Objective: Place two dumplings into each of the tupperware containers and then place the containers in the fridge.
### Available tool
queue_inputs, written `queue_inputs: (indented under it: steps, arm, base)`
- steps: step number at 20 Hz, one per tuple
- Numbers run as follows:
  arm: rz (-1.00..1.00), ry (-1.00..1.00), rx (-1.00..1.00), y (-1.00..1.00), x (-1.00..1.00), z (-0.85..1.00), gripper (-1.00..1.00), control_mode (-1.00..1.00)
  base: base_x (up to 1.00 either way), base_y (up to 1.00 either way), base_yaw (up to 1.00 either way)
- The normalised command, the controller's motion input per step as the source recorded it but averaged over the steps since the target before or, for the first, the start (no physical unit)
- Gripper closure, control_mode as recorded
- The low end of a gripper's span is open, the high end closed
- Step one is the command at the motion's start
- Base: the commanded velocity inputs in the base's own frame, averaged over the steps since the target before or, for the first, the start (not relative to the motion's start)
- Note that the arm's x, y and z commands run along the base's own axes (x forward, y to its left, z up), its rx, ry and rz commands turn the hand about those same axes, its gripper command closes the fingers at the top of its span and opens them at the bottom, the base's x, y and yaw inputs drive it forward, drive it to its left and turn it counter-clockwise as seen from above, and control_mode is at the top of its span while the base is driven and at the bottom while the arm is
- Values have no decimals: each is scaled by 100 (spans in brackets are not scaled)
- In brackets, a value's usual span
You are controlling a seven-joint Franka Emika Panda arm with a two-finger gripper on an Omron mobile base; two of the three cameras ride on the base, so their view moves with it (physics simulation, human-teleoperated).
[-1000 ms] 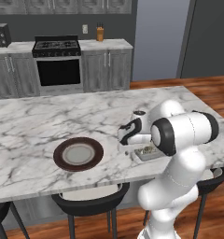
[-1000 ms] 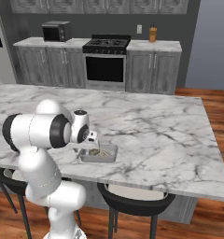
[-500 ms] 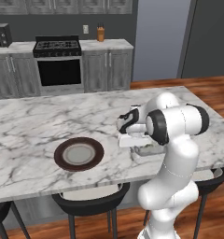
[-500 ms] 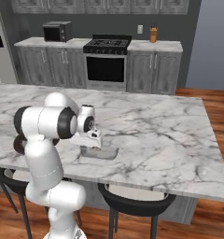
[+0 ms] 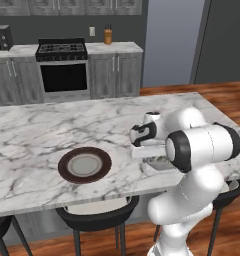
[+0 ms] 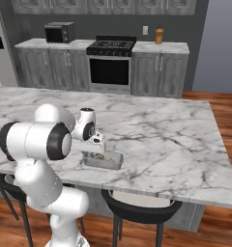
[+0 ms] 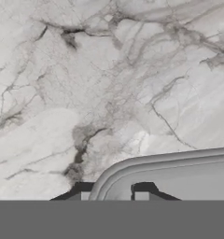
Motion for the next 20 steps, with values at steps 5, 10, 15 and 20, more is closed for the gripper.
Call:
queue_inputs:
  steps: [5, 10, 15, 20]
  arm:
    - [20, -29, -8, -1, -12, 26, 100, -100]
    - [27, -16, -20, -5, -6, 55, 100, -100]
    - [22, -4, -6, -5, -54, 75, 100, -100]
    - [20, -6, 0, 0, -100, 66, 100, -100]
  base:
    - [0, 0, 0]
    - [0, 0, 0]
    - [0, 0, 0]
    - [0, 0, 0]
